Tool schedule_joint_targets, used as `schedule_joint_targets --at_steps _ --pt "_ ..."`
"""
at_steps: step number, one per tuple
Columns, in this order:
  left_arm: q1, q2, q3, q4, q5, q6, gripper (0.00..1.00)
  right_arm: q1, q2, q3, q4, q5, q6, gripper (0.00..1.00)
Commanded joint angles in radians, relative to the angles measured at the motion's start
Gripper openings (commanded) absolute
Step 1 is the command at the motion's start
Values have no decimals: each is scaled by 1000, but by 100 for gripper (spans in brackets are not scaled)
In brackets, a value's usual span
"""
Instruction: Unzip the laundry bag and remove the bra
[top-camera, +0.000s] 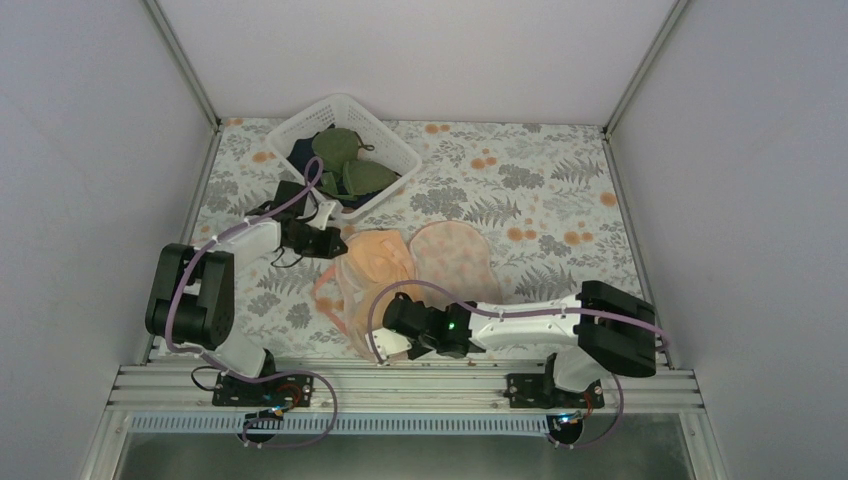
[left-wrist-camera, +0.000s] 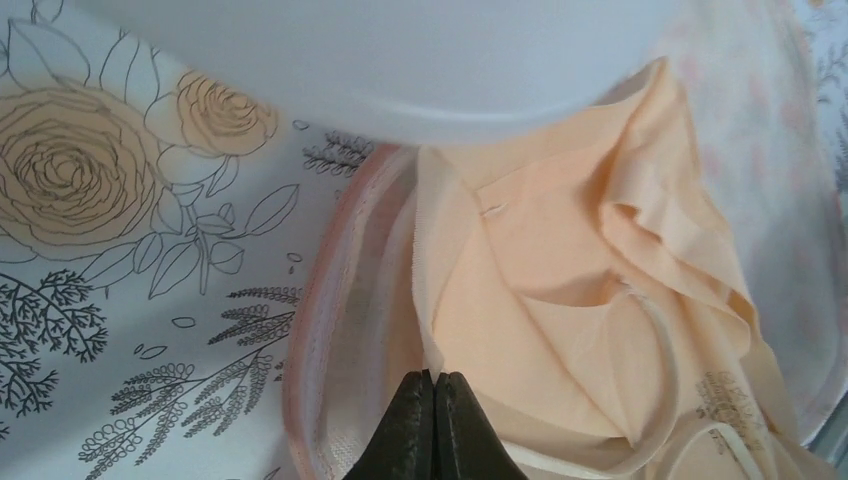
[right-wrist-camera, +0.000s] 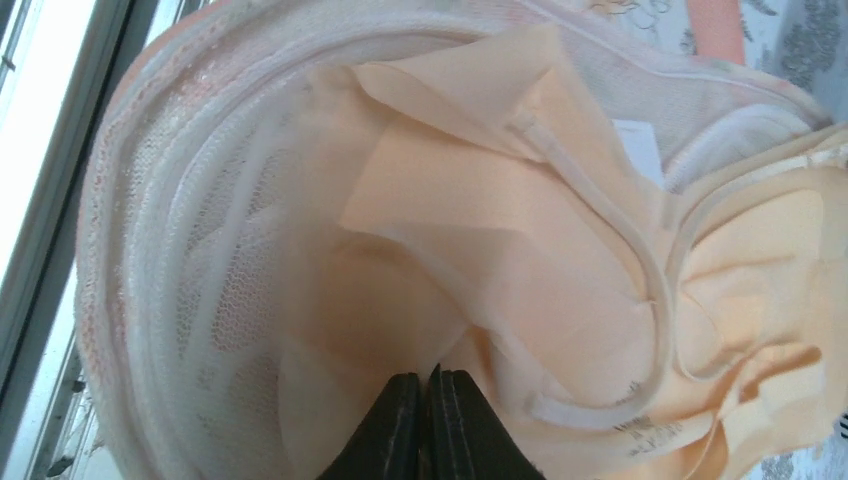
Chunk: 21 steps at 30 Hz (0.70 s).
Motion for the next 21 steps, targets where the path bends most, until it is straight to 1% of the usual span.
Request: schedule_joint_targets --at_steps 1,3,8,9,15,21 --pt "-3 -61 9 -11 49 18 2 2 -77 23 -20 9 76 6" --pt "-3 -77 19 -21 49 22 2 -4 -109 28 -24 -10 105 4" --pt "3 -117 45 -49 44 38 2 -9 -169 34 -45 -22 164 4" --pt "3 -124 59 -58 44 43 2 -40 -177 41 -53 -26 178 4" --pt "23 -151 147 -124 85 64 2 -83 -244 75 -71 -75 258 4" --pt "83 -182 226 -173 98 76 2 -145 -329 117 -50 -155 343 4"
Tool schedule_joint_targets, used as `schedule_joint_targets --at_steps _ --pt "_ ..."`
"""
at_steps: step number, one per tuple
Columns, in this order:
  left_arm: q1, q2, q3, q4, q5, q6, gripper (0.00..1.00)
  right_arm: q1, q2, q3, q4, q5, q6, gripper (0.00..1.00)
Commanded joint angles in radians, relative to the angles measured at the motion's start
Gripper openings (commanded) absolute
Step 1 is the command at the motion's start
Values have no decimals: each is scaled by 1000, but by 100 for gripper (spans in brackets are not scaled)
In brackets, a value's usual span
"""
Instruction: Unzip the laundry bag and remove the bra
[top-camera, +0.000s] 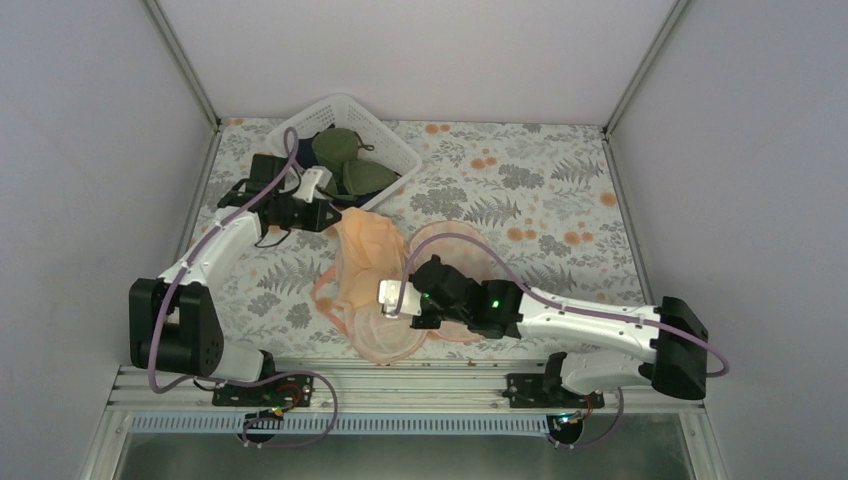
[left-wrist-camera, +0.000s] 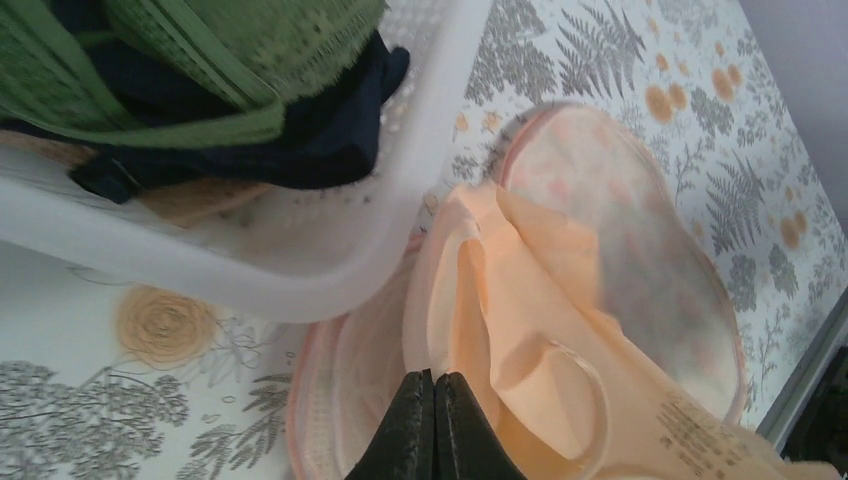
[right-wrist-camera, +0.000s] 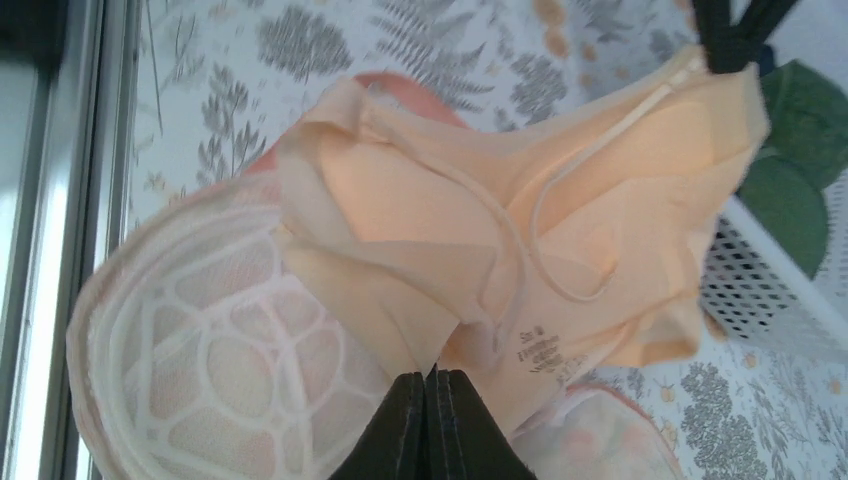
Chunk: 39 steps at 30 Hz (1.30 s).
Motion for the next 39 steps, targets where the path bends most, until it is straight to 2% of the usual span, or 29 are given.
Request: schedule_joint_targets --at_steps 1,6,15,23,32,35,39 --pt "44 -38 88 -65 33 30 2 -39 -74 67 30 -93 103 4" --pt "109 -63 176 -109 48 38 2 -81 -70 132 69 -131 155 4" --pt "292 -81 297 -168 92 19 2 -209 69 304 150 -320 289 4" --pt "442 4 428 -139 11 11 2 -326 359 536 286 -445 390 4" --pt "451 281 724 -65 -94 -84 2 -464 702 801 377 -497 618 4" --pt "427 338 775 -48 -129 -108 2 -503 761 822 375 -485 679 4" --pt "333 396 805 -25 -212 -97 2 -548 800 787 398 -485 746 4"
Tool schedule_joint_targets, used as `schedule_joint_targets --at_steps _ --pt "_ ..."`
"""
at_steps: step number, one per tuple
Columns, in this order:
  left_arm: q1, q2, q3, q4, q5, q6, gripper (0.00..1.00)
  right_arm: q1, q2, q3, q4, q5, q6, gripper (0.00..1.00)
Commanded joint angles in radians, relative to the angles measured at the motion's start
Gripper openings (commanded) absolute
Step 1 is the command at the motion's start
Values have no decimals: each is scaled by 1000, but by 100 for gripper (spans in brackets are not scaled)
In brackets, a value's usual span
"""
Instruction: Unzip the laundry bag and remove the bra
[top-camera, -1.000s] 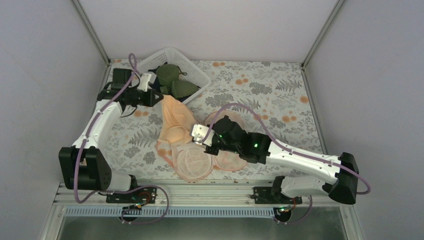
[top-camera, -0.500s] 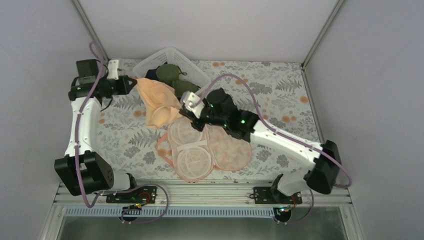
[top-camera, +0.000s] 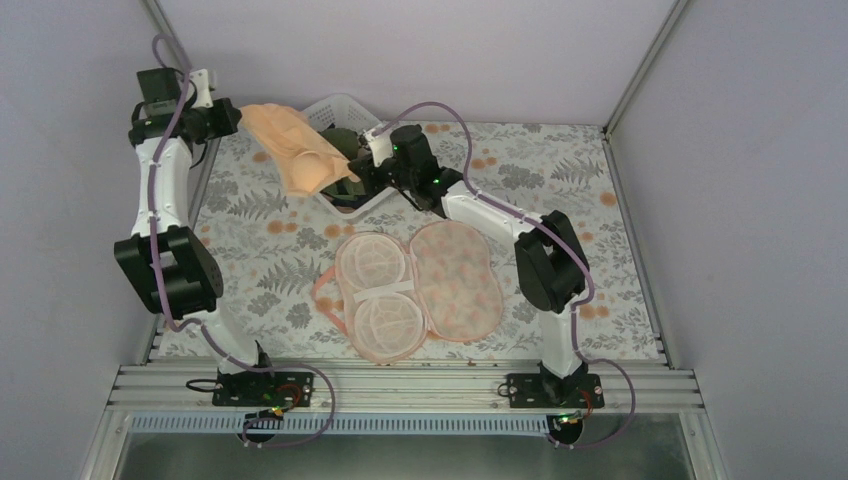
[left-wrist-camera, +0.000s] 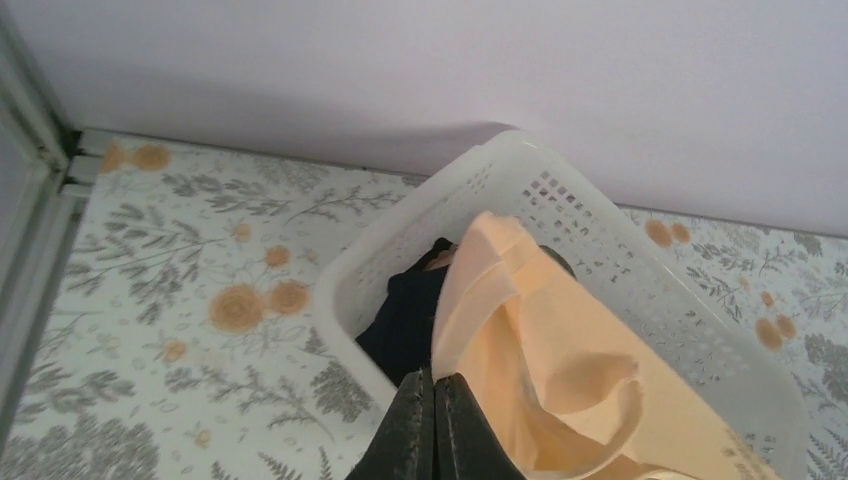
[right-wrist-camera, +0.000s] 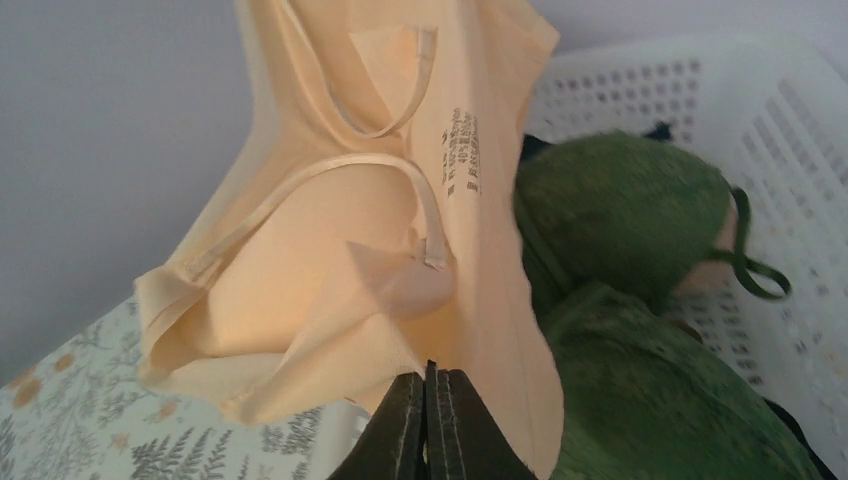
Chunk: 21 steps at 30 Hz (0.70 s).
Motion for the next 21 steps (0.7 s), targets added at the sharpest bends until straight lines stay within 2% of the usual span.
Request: schedule_joint_targets --at_steps 1,7,10,11,14,17,21 --pt "-99 55 56 54 -86 -26 2 -40 32 -11 53 -11 119 4" --pt "-145 165 128 60 -123 -39 2 -82 72 -34 28 35 112 4" --pt "-151 197 122 59 -117 -48 2 -105 96 -15 -21 53 40 6" --pt "-152 200 112 62 -113 -53 2 -107 108 3 -51 54 -4 12" --pt "-156 194 68 85 -82 -76 2 -98 107 37 -140 42 -182 40" --pt "-159 186 39 100 -67 -91 2 -71 26 -51 -140 109 -394 52" --pt "-158 168 19 116 -70 -95 2 -65 -79 -124 -139 114 -600 62"
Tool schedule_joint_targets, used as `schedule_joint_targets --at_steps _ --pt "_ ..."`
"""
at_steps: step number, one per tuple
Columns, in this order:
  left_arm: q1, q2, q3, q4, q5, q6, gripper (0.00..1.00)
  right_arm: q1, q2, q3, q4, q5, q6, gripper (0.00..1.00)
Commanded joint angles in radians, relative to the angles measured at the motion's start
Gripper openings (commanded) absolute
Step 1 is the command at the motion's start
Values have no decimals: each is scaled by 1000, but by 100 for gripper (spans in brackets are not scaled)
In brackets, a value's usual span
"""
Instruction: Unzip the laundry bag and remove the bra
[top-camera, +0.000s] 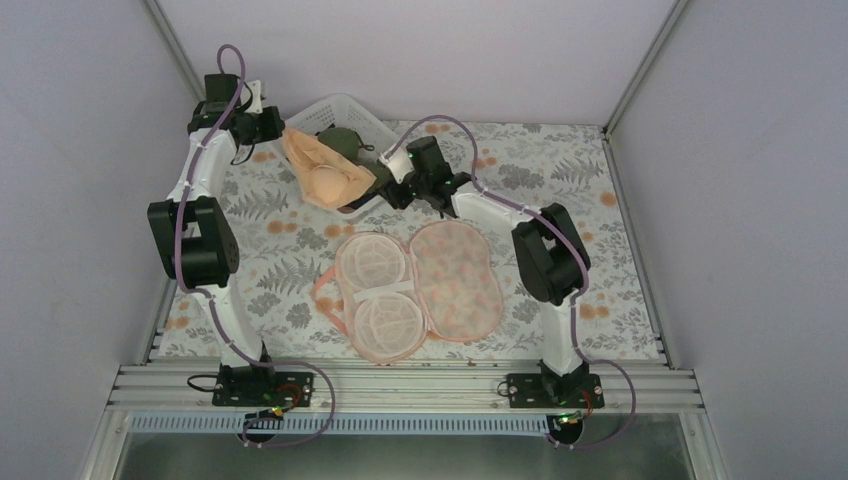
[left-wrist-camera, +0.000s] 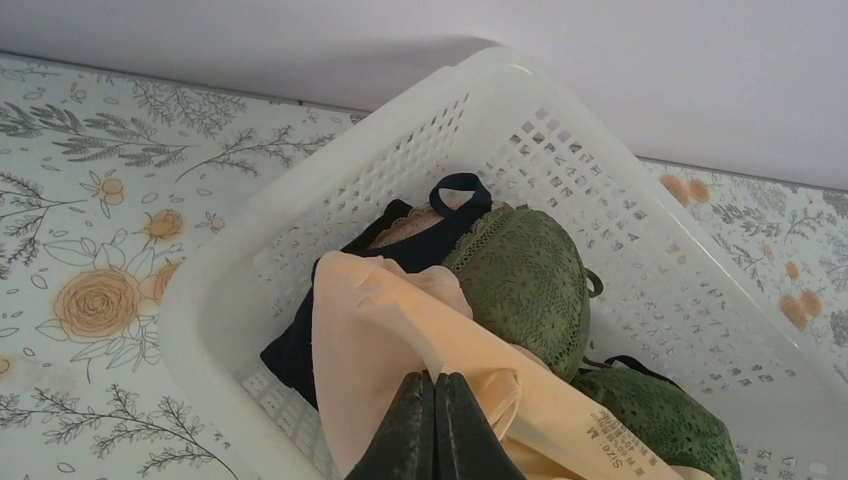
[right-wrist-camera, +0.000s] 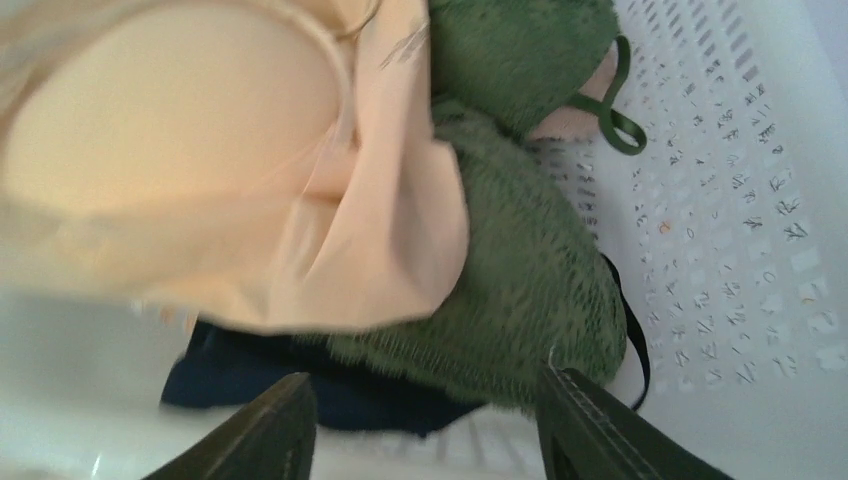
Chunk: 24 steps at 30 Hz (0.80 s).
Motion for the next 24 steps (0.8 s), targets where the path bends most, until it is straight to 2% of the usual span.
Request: schedule_joint_targets --at_steps 1,5,7,8,10,11,18,24 --pt "0 -41 -28 48 19 -27 2 28 -135 -39 -28 28 -323 63" --pt "0 -59 -57 66 26 -30 2 144 -137 -46 1 121 -512 64" --pt "0 -69 -72 72 20 -28 2 209 -84 -18 35 203 -548 65" --pt "0 -72 -76 75 13 -27 2 230 -55 7 45 232 -542 67" --pt "0 -78 -81 77 6 -24 2 259 10 66 70 282 -502 80" --pt "1 -80 -82 77 4 -23 2 271 39 100 73 292 -487 80" --pt "1 -87 -86 80 7 -24 2 329 189 258 118 370 -493 80" --pt "1 -92 -89 83 25 -27 2 329 278 336 133 492 -507 70"
